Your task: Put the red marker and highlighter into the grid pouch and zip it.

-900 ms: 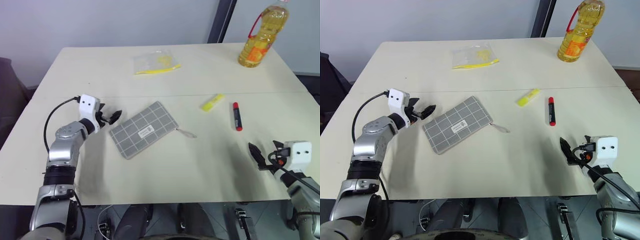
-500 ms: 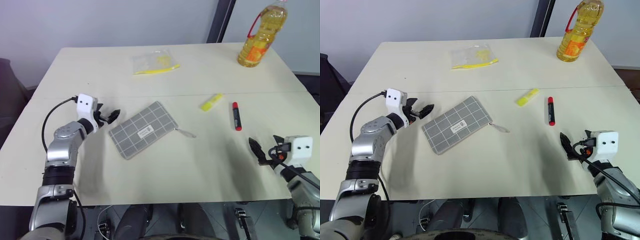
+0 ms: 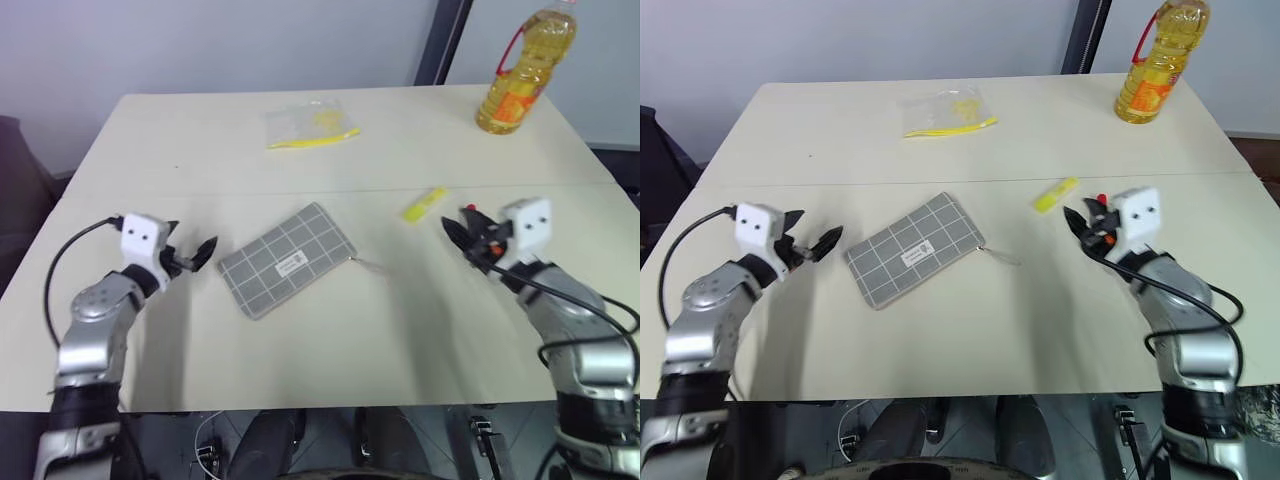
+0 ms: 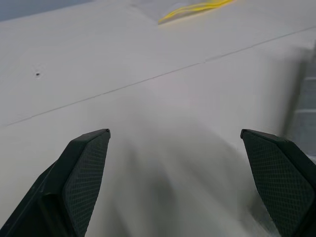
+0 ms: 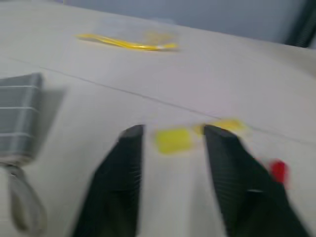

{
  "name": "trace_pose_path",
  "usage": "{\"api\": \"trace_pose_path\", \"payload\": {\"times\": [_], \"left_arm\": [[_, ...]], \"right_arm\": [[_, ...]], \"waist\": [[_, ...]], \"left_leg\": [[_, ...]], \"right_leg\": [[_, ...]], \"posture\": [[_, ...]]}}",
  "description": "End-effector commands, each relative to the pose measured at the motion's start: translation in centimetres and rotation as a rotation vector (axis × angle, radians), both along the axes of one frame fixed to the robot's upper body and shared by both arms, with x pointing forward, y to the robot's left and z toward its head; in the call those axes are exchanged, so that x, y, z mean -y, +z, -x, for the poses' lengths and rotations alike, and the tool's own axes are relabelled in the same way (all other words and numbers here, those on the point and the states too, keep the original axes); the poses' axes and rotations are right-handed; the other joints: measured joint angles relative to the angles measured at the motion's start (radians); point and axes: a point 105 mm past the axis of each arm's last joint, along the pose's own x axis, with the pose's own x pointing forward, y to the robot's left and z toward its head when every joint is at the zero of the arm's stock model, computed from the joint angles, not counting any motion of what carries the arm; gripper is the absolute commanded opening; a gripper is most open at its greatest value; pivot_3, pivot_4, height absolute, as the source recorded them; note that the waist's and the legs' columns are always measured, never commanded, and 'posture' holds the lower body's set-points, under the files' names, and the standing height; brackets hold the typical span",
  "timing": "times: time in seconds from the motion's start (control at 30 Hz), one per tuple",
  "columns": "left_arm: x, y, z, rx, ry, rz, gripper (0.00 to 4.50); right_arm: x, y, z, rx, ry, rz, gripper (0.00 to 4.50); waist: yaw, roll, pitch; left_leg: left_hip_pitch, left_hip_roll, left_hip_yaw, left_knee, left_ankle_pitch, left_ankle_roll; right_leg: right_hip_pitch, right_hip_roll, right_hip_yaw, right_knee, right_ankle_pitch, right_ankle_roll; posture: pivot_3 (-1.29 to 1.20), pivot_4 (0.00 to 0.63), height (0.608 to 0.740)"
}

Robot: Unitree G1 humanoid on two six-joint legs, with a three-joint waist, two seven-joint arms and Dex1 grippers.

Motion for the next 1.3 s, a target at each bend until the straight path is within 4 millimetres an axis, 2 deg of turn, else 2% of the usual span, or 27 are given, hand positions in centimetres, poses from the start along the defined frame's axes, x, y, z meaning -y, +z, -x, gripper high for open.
{"api": "trace_pose_path", "payload": {"times": [0.03,0.13,0.3,0.5,0.67,0.8,1.0,1.3], "left_arm": [[0.2,1.5,2.3,0.066,-0.082,-0.12,4.5],[0.4,0.9,4.5,0.045,-0.156,-0.22,4.5],[1.1,0.3,6.7,0.034,-0.268,-0.345,4.5],[2.5,-0.7,8.1,0.039,-0.427,-0.52,4.5],[3.3,-1.7,7.2,0.076,-0.514,-0.655,4.5],[4.8,-2.3,6.0,0.154,-0.569,-0.73,4.5],[5.9,-2.9,4.7,0.217,-0.592,-0.756,4.5],[6.9,-3.4,4.6,0.238,-0.648,-0.744,4.5]], "right_arm": [[-3.4,-0.1,-1.3,-0.01,0.099,0.032,0.05],[-5.9,-1.2,-2.7,-0.054,0.155,0.097,0.05],[-8.4,-2.1,-4.6,-0.092,0.196,0.116,0.05],[-9.9,-2.9,-6.1,-0.132,0.207,0.153,0.05],[-9.9,-3.4,-7.5,-0.161,0.14,0.165,0.05],[-10.2,-3.9,-8.1,-0.19,0.115,0.153,0.05],[-11.5,-4.8,-8.0,-0.219,0.148,0.149,0.05],[-13.4,-5.6,-7.0,-0.234,0.242,0.171,0.05]], "waist": [[-0.004,0.0,0.0],[-0.005,0.0,0.0],[0.002,0.001,0.0],[0.001,0.001,0.0],[-0.002,0.001,0.0],[-0.004,0.001,0.0],[-0.006,0.002,0.0],[-0.012,0.003,-0.001]], "left_leg": [[0.0,0.0,0.0,-0.001,0.0,0.0],[0.0,0.001,0.0,-0.003,0.0,0.0],[0.0,0.002,0.001,-0.008,0.0,0.0],[0.0,0.002,0.001,-0.011,0.001,0.0],[0.0,0.003,0.001,-0.013,0.001,-0.001],[0.001,0.004,0.002,-0.013,0.002,-0.002],[0.001,0.004,0.002,-0.013,0.003,-0.004],[0.004,0.006,0.001,-0.012,0.004,-0.005]], "right_leg": [[0.0,0.0,0.0,-0.001,0.0,-0.001],[-0.001,0.001,0.0,-0.004,0.001,-0.002],[-0.003,0.001,0.0,-0.009,0.002,-0.004],[-0.005,0.002,0.0,-0.01,0.002,-0.004],[-0.006,0.003,0.0,-0.009,0.005,-0.002],[-0.007,0.004,0.0,-0.009,0.006,-0.003],[-0.007,0.005,0.0,-0.005,0.007,-0.003],[-0.007,0.007,0.0,-0.003,0.008,-0.005]], "posture": [[0.0,0.15,0.74],[0.0,0.15,0.74],[0.0,0.15,0.74],[0.0,0.15,0.74],[0.0,0.15,0.74],[0.0,0.15,0.74],[0.0,0.15,0.74],[0.0,0.15,0.74]]}}
